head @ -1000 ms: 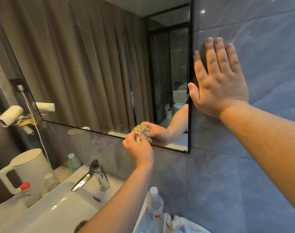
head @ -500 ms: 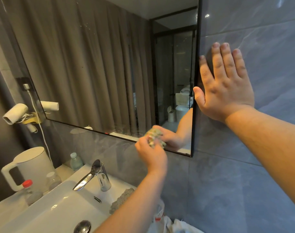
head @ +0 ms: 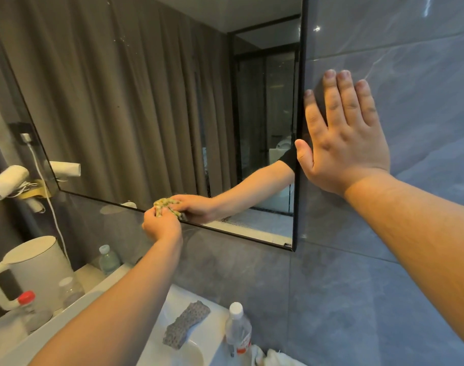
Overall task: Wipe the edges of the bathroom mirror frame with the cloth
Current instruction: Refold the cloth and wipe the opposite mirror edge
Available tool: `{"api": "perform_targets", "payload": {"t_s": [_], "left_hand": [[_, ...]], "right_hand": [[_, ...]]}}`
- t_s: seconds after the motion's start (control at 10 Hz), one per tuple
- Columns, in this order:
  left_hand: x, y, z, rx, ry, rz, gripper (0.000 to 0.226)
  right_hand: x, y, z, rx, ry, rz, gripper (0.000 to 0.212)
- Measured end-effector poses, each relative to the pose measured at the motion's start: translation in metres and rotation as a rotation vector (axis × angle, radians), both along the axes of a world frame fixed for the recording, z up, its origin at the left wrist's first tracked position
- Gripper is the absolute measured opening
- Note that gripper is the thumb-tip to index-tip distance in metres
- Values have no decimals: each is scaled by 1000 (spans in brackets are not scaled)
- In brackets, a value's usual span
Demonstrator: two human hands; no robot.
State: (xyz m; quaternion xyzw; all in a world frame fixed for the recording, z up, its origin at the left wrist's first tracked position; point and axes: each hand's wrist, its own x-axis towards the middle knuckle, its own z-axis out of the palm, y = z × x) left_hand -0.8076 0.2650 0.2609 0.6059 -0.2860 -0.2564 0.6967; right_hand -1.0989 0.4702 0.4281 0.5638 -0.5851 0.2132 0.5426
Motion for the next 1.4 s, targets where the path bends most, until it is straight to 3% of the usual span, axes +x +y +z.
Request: {"api": "perform_targets", "payload": {"t_s": [0.3, 0.4, 0.5, 0.6, 0.7, 0.8, 0.9, 1.1, 1.3, 1.4], "left_hand": [[-12, 121, 8, -179, -130, -417, 28], [-26, 169, 25, -262, -78, -554, 24], [-33, 210, 41, -290, -15, -706, 19], [-30, 247, 50, -304, 22, -868, 20], [-28, 281, 49, -378, -70, -980, 12], [-25, 310, 41, -405, -113, -991, 6], [-19, 335, 40, -440, -237, -929, 14], [-3, 369, 63, -606, -582, -876, 15], [20, 397, 81, -591, -742, -908, 22], [30, 408, 87, -569, -730, -843, 17]], "right_hand": [[1, 4, 1, 27, -33, -12, 73], [4, 4, 3, 58, -96, 49, 69], [19, 20, -23, 8, -381, 362, 52], [54, 68, -77, 98, -759, 721, 28], [94, 124, -113, 294, -1148, 911, 26], [118, 161, -128, 403, -1325, 1013, 33], [131, 192, -134, 411, -1325, 1023, 30], [148, 232, -142, 505, -1496, 1074, 55], [150, 259, -137, 477, -1747, 1020, 25], [154, 270, -129, 537, -1758, 1022, 30]]}}
